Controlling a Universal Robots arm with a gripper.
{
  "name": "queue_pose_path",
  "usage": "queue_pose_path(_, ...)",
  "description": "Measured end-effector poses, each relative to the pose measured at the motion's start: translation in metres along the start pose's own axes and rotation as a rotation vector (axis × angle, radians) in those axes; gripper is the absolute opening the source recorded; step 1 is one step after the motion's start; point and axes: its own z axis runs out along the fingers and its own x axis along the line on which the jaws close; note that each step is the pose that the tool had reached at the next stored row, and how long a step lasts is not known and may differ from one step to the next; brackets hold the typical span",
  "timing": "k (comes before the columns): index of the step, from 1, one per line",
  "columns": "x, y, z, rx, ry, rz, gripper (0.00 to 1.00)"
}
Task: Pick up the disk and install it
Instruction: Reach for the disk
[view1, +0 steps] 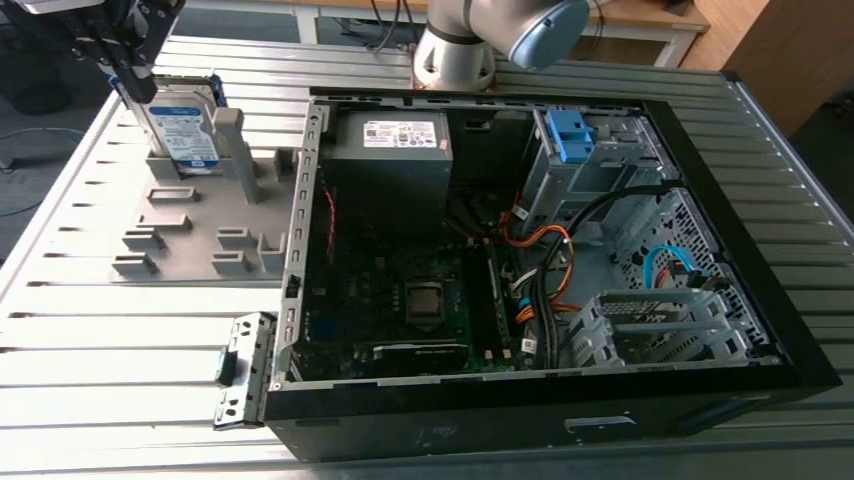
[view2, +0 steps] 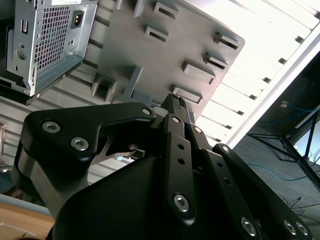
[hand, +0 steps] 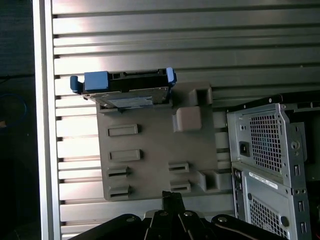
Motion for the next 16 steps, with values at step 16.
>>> queue_pose_path(16, 0.0063, 0.0002, 0.0031, 0.0002, 0.0003, 0.0, 0.11)
